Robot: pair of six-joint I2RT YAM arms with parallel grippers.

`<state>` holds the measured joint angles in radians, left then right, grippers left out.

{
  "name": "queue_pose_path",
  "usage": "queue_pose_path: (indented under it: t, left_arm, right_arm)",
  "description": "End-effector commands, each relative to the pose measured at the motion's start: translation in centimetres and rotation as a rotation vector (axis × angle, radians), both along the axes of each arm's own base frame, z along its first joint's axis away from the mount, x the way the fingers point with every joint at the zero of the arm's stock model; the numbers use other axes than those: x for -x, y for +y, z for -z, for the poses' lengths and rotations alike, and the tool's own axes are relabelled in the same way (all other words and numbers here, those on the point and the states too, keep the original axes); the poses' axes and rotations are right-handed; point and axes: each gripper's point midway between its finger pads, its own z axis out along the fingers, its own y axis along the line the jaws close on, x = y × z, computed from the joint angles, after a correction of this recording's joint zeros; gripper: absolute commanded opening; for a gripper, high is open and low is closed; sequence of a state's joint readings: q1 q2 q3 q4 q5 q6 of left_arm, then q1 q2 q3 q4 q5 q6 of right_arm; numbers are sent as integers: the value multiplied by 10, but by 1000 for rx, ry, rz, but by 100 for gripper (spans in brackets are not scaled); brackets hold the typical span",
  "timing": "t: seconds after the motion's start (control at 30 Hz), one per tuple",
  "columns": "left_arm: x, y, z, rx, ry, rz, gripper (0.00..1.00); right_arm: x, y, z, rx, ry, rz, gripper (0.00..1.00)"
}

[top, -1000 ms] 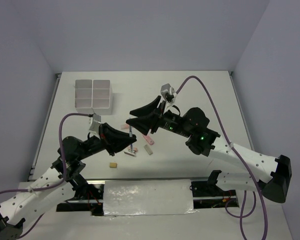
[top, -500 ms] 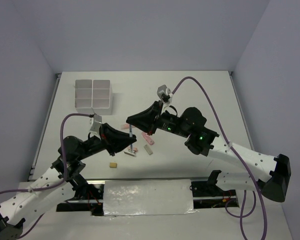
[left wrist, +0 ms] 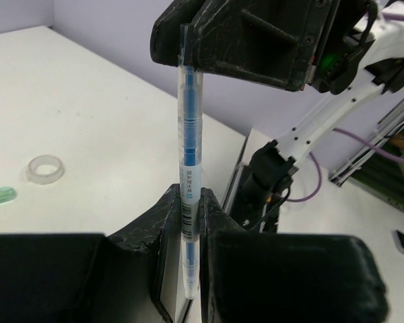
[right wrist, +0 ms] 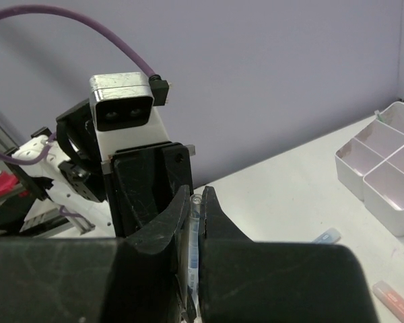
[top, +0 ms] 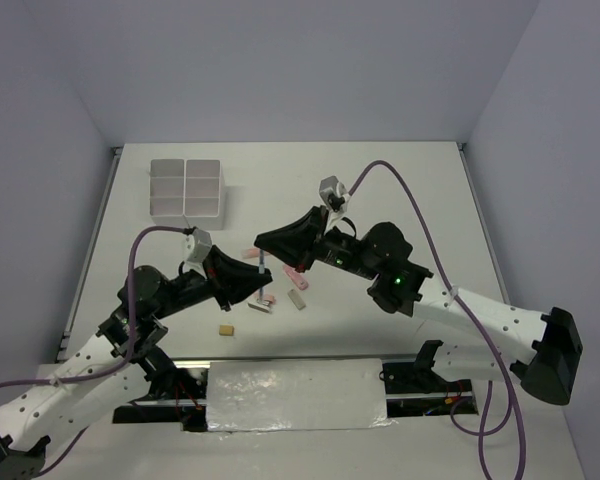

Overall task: Sort the stationery into containers
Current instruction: Close the pen cap on the pen.

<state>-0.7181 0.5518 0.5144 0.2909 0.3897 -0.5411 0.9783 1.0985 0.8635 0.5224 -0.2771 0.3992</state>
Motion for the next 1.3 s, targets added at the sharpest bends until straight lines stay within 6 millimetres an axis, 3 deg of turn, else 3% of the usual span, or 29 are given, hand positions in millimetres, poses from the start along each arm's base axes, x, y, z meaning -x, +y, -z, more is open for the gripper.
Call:
queue_pose_path:
  t: [0.0, 0.27, 0.6, 0.8, 0.97, 1.1, 1.27]
  left_arm:
    - [3, 17, -77, 125, -228, -72, 0]
    - [1, 19, -85, 137, -266, -88, 0]
    - [-4, 29, -90, 148, -283, -156, 0]
    - [-2, 34, -97, 164, -299, -173, 0]
    - [-7, 35, -96, 164, -285, -197, 0]
    - [-9, 42, -106, 195, -291, -233, 0]
    - [-14, 40, -113, 193, -291, -245, 0]
  right_arm:
    - [8, 10, 62, 148, 66, -59, 0]
    - [10, 17, 104, 234, 116, -89, 0]
    - [18, 20, 129, 285, 150, -115, 0]
    - [19, 20, 155, 326, 186, -111, 0]
    - [22, 19, 158, 337, 174, -125, 0]
    - [23, 22, 162, 358, 182, -136, 0]
    - [18, 21, 179, 389, 209, -114, 0]
